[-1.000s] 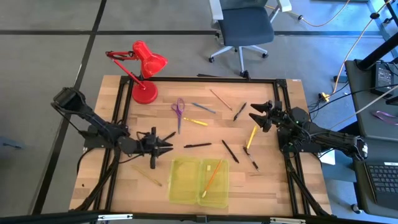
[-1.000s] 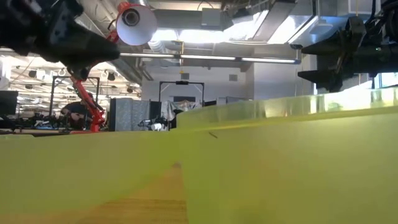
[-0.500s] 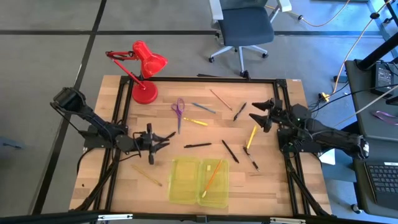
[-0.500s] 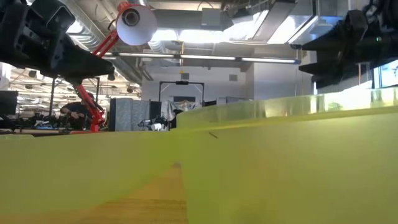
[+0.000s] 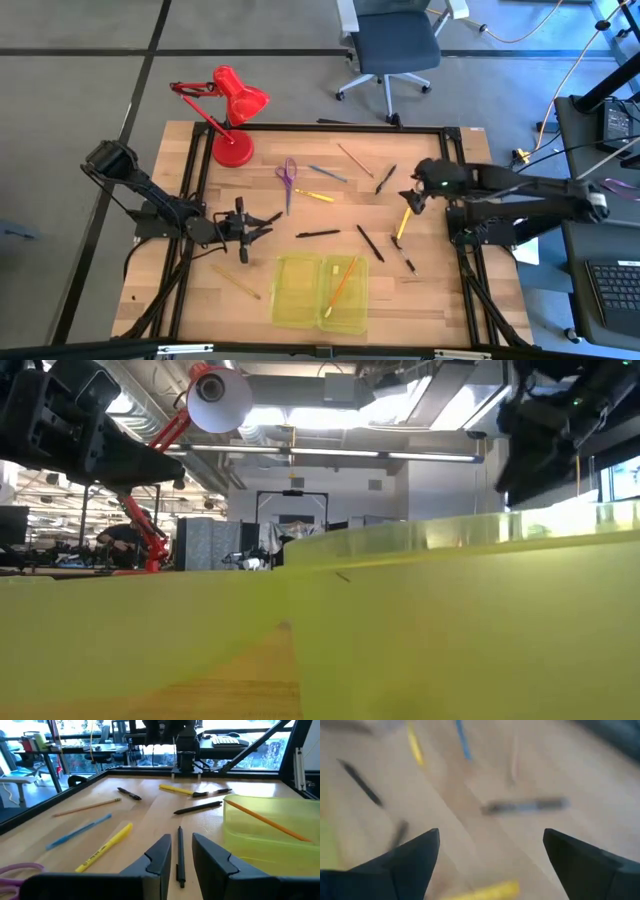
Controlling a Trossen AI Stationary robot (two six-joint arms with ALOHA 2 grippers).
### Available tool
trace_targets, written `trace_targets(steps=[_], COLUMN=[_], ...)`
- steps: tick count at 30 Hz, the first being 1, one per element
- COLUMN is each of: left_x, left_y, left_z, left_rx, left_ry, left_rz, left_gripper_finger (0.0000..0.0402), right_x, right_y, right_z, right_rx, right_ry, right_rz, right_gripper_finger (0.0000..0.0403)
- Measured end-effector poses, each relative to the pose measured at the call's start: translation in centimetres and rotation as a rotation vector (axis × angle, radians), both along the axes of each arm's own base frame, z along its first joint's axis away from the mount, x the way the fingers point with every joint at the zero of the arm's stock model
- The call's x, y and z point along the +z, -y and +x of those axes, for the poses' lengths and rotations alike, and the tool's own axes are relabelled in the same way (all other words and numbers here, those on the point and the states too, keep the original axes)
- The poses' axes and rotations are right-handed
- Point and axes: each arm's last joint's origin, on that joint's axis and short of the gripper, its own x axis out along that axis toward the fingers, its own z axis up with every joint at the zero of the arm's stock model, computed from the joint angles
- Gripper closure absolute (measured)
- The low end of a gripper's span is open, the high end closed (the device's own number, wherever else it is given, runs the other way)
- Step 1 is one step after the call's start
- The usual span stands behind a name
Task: Pick & place school supplies into a supply box
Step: Put the yellow pen into the yellow supply box
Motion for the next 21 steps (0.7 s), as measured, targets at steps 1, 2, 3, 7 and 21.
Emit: trace_targets(steps=[1,2,3,7,21], left_x=[0.0,0.0,0.0,0.0,0.0], left_y=[0.0,0.0,0.0,0.0,0.0], left_z=[0.0,0.0,0.0,0.0,0.0], left_rx=[0.000,0.000,0.000,0.000,-0.008], left_ry=[0.000,0.000,0.000,0.000,0.000], left_rz=[0.000,-0.001,-0.001,-0.002,-0.005], left_gripper_finger=[0.0331,0.0332,0.0333,0.0336,0.0334], right_x=[0.0,0.0,-0.1,-0.5,-2.3], right_y=[-0.1,-0.1,-0.1,-0.1,-0.2], right_z=[0.2,0.4,0.7,1.6,4.0], right_rx=[-0.024,-0.057,-0.094,-0.236,-0.138], right_ry=[-0.061,-0.117,-0.164,-0.261,-0.333], right_rz=[0.015,0.023,0.025,-0.012,0.080], right_gripper_finger=[0.0043,0.0043,0.0043,0.0043,0.0043])
